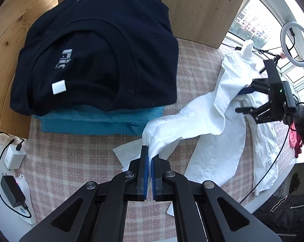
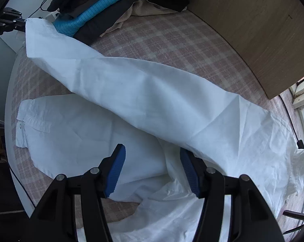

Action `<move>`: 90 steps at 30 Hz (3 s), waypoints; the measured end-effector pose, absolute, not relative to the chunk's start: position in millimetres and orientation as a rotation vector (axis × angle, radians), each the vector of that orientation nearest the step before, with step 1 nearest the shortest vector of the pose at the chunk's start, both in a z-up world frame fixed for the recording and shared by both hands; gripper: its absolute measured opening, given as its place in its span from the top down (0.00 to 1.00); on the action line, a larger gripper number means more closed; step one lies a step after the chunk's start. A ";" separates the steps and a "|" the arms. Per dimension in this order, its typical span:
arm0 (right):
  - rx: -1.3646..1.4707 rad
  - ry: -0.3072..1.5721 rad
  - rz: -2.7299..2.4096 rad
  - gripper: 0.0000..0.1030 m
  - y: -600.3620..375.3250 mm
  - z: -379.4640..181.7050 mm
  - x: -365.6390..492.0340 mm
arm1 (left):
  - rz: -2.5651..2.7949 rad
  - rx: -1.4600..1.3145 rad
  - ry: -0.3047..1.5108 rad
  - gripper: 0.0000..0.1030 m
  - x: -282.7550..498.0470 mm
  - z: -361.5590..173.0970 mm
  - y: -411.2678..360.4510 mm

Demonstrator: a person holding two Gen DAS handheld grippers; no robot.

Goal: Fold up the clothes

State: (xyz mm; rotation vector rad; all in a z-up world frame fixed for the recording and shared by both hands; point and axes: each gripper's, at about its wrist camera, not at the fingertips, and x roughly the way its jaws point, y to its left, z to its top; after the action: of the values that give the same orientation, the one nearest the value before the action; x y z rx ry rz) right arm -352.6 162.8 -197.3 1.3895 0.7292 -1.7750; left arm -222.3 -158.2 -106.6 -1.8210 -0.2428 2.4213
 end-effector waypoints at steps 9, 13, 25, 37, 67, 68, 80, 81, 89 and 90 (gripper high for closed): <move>1.374 0.817 -1.769 0.56 146.2 -215.6 -361.7 | 2.423 -1.829 -0.254 0.98 -227.2 -109.3 -162.0; 1.391 0.814 -1.781 0.78 147.3 -212.9 -367.0 | 2.417 -1.834 -0.258 0.98 -227.7 -111.2 -161.8; 1.334 0.735 -1.825 0.96 176.1 -165.3 -353.0 | 2.409 -1.823 -0.280 0.98 -201.6 -82.9 -136.1; 1.288 0.652 -1.823 0.96 235.6 -141.8 -327.3 | 2.201 -1.916 -0.617 0.97 -139.3 -117.8 -96.2; 1.289 0.496 -1.799 0.75 205.9 -150.8 -236.7 | 2.327 -1.975 0.044 0.68 -104.1 -179.9 44.2; 1.300 0.484 -1.803 0.75 208.2 -152.7 -237.0 | 2.322 -1.987 0.098 0.68 -104.7 -183.9 49.3; 1.380 0.274 -1.953 0.75 281.8 -142.4 -254.3 | 2.285 -1.981 0.251 0.95 -105.0 -192.2 68.4; 1.382 0.268 -1.964 0.75 286.6 -141.7 -253.6 | 2.281 -1.981 0.235 0.96 -105.8 -190.6 67.2; 1.373 0.249 -1.978 0.75 301.9 -142.0 -236.4 | 2.344 -1.913 0.188 0.97 -93.2 -134.3 52.9; 1.379 0.254 -1.976 0.75 302.0 -144.0 -234.8 | 2.357 -1.900 0.194 0.97 -90.9 -125.2 50.6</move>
State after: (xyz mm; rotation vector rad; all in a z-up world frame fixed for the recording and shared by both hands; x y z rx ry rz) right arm -234.8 302.0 -144.0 1.3792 0.2538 -1.9760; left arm -90.9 50.6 -125.2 -1.9000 0.1938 2.3566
